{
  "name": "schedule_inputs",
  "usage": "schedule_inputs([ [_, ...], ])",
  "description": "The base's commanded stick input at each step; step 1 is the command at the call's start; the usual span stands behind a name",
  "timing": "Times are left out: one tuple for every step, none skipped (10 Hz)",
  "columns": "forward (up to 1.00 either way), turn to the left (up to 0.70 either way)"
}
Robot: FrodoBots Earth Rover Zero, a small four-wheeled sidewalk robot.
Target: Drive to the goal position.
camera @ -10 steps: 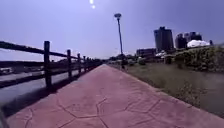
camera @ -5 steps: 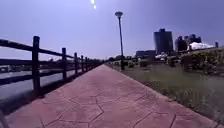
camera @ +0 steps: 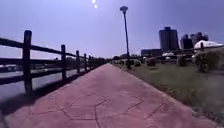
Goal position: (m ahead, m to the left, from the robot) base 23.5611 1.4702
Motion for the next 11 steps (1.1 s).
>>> schedule_inputs([
  [1.0,0.01],
  [1.0,0.01],
  [1.0,0.01],
  [1.0,0.01],
  [1.0,0.01],
  [1.0,0.01],
  [1.0,0.01],
  [1.0,0.01],
  [1.0,0.01],
  [1.0,0.01],
  [1.0,0.01],
])
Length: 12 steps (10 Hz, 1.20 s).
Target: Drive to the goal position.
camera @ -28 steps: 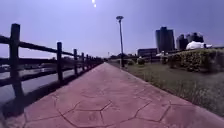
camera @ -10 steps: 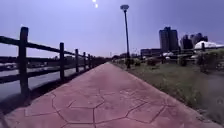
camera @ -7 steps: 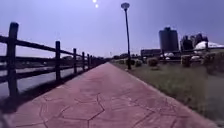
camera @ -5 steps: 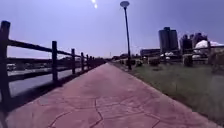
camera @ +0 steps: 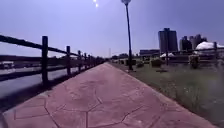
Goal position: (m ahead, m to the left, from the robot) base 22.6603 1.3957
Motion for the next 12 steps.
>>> schedule_inputs([
  [1.0,0.01],
  [1.0,0.01],
  [1.0,0.01],
  [1.0,0.01],
  [1.0,0.01],
  [1.0,0.01],
  [1.0,0.01],
  [1.0,0.01],
  [1.0,0.01],
  [1.0,0.01],
  [1.0,0.01],
  [1.0,0.01],
])
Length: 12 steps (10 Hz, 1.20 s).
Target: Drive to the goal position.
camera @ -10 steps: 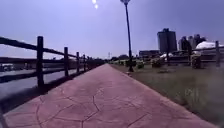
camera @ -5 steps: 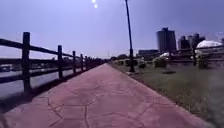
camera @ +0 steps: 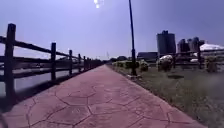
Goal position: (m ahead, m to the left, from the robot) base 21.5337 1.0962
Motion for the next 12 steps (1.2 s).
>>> schedule_inputs([
  [1.0,0.01],
  [1.0,0.08],
  [1.0,0.25],
  [1.0,0.11],
  [1.0,0.01],
  [1.0,0.01],
  [1.0,0.01],
  [1.0,0.01],
  [1.0,0.01],
  [1.0,0.01],
  [1.0,0.01],
  [1.0,0.01],
])
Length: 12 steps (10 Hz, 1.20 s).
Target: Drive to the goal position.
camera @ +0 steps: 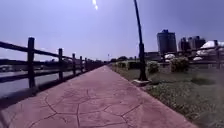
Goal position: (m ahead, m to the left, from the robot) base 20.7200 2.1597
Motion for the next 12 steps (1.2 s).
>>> schedule_inputs([
  [1.0,0.01],
  [1.0,0.01],
  [1.0,0.01],
  [1.0,0.01],
  [1.0,0.01],
  [1.0,0.01],
  [1.0,0.01],
  [1.0,0.01],
  [1.0,0.01],
  [1.0,0.01],
  [1.0,0.05],
  [1.0,0.11],
])
